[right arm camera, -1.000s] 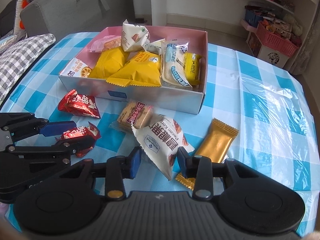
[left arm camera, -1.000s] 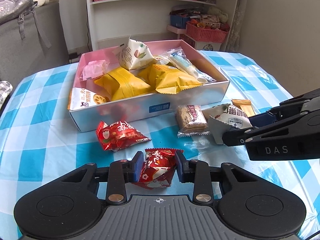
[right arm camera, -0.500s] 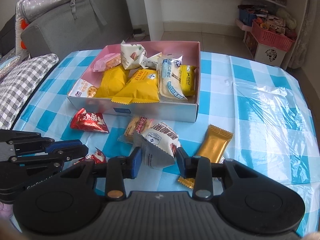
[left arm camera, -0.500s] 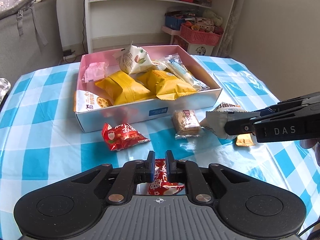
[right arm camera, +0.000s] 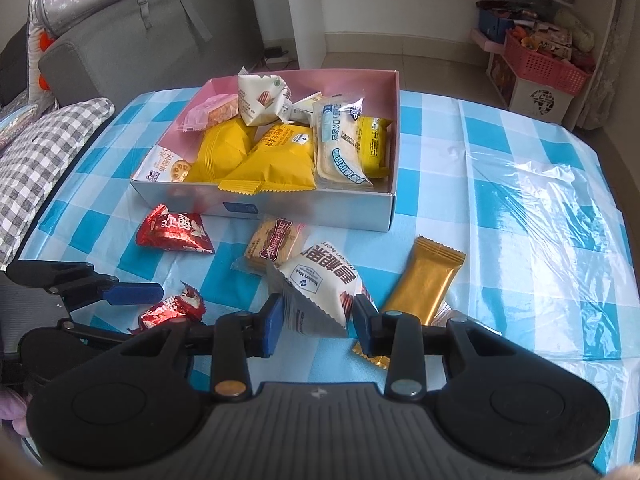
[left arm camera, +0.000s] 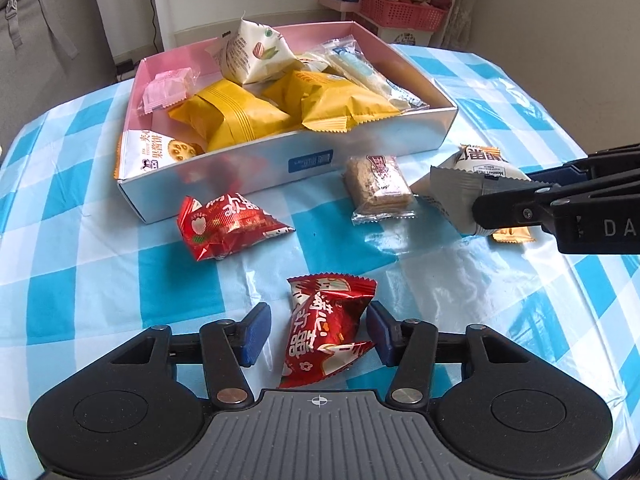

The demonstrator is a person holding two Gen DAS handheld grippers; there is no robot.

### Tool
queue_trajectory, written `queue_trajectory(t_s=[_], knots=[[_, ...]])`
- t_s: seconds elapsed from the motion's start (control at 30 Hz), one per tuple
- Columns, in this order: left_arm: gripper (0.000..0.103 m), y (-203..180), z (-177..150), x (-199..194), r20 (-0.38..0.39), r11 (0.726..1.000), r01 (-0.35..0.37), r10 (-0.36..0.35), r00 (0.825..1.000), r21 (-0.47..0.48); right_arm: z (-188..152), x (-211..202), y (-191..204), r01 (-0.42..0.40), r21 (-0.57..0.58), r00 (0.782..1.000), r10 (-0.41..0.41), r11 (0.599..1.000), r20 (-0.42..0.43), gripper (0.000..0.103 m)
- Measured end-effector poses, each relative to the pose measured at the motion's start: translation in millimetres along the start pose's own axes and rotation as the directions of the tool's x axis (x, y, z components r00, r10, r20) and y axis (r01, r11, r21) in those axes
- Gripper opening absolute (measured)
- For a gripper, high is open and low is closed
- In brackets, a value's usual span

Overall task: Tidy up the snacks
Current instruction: 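Lift the red candy packet with left tool while right tool lifts the Pecan Kern bag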

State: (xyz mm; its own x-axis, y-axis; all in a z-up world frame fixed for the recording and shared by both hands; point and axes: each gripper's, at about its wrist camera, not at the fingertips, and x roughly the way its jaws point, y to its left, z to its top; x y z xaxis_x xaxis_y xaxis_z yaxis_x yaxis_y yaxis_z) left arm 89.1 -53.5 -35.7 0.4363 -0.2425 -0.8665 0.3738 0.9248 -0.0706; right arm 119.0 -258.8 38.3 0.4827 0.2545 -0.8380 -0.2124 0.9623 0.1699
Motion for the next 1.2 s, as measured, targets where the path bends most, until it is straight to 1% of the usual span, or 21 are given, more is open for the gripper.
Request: queue_trajectory(t_s=[0.03,0.07,0.2,0.33,0.47,0.53,0.6,0.67,0.77,0.87,0.93,0.97,1.17,1.2], knots=[[0.041,-1,-1,0,0.000,1.000,-0.005,0.005,1.000,0.005,0,0,0,0.000,-0.001,1.000,0.000,1.000,-0.001,0.034],[0.033,-1,-1,0,-0.001,1.000,-0.008,0.008,1.000,0.009,0,0,0,0.001,-0.002,1.000,-0.001,1.000,-0.001,0.034],[0.031,2,0,-4,-0.007,1.000,-0.015,0.014,1.000,-0.021,1,-1,1,0.000,0.000,1.000,0.000,1.000,0.003,0.034],[0.031,6,3,-13,0.000,0.999,0.006,-0.006,1.000,-0.036,3,-4,-1,-0.008,0.014,1.000,0.008,1.000,0.006,0.034],[0.031,11,9,-29,0.035,0.998,0.027,-0.025,0.999,-0.057,7,-11,-2,-0.025,0.034,0.999,0.024,0.999,0.023,0.034],[0.031,15,13,-37,0.058,0.997,0.036,-0.032,0.998,-0.070,10,-15,-3,-0.049,0.053,0.998,0.048,0.997,0.034,0.022],[0.031,20,17,-47,0.088,0.996,0.041,-0.033,0.996,-0.084,14,-20,-4,-0.069,0.068,0.996,0.066,0.995,0.056,0.019],[0.031,26,22,-53,0.113,0.994,0.042,-0.030,0.993,-0.102,16,-23,-4,-0.076,0.072,0.995,0.071,0.995,0.071,0.018],[0.031,33,26,-56,0.119,0.991,0.044,-0.028,0.992,-0.130,20,-19,-4,-0.089,0.085,0.994,0.084,0.992,0.065,0.018],[0.031,36,27,-53,0.111,0.990,0.034,-0.019,0.994,-0.135,20,-9,-2,-0.101,0.100,0.995,0.099,0.990,0.025,0.032],[0.031,37,26,-51,0.098,0.990,0.034,-0.020,0.995,-0.134,19,-1,2,-0.094,0.109,0.995,0.096,0.990,-0.013,0.059],[0.031,37,25,-50,0.091,0.991,0.032,-0.020,0.996,-0.132,18,2,5,-0.081,0.109,0.996,0.084,0.991,-0.026,0.061],[0.031,34,20,-44,0.067,0.992,0.021,-0.013,0.998,-0.121,17,26,14,-0.010,0.114,0.994,0.022,0.993,-0.106,0.060],[0.031,34,19,-43,0.066,0.993,0.021,-0.013,0.998,-0.120,17,30,16,0.002,0.105,0.993,0.011,0.994,-0.119,0.063]])
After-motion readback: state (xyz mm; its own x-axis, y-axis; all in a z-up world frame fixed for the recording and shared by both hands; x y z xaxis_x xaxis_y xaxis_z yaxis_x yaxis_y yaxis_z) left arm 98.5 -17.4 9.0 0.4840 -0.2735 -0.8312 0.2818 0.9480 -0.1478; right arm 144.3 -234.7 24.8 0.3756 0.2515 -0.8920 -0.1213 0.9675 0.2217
